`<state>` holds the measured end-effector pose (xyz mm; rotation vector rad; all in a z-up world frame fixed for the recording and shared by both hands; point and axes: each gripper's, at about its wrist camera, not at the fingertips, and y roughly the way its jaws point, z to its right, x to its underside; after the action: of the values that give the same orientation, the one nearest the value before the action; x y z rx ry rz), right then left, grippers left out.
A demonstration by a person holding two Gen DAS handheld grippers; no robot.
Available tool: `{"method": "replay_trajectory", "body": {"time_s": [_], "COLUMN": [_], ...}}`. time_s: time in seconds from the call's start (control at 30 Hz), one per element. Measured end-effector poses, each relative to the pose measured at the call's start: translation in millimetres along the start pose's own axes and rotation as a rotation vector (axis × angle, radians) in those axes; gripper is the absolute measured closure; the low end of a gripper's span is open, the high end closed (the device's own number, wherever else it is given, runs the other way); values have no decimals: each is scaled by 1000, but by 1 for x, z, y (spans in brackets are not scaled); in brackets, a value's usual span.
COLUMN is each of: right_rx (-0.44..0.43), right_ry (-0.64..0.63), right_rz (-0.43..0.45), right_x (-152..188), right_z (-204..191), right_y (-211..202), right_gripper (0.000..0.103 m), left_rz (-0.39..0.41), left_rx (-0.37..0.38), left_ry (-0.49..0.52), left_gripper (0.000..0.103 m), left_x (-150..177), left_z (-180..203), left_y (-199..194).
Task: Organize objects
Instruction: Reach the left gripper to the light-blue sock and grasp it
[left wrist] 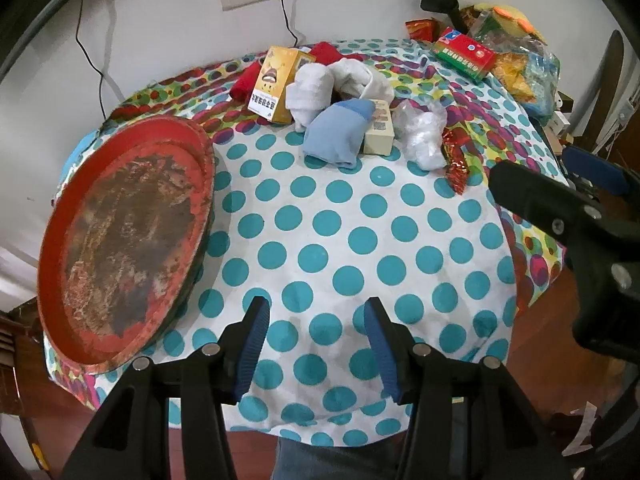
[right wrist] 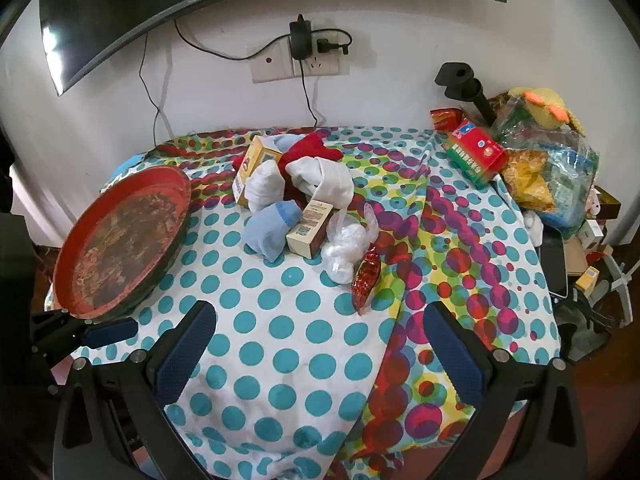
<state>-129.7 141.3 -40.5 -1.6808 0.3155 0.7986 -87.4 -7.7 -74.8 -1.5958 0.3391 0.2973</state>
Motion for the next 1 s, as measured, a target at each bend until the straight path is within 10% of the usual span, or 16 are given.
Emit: {"method": "replay_trajectory", "body": {"time_s": [0.3, 0.47, 1.0], "right_rx": [4, -10, -53], "right_ry": [-23, -8, 34], "right_rz": [-15, -25, -88], "right_x": [-3, -5, 2], "right_z": [11, 21, 52], "right_y": [31, 51, 105], "right_gripper": [2, 33, 70], "left_rz": [-5, 24, 60], "left_rx": [30, 57, 101], "left_ry": [3, 8, 83], "left_gripper": [53, 53, 53], "left_x": [-15, -29, -86], "left_z": [-7, -12, -12], "left_y": [24, 30, 62]}}
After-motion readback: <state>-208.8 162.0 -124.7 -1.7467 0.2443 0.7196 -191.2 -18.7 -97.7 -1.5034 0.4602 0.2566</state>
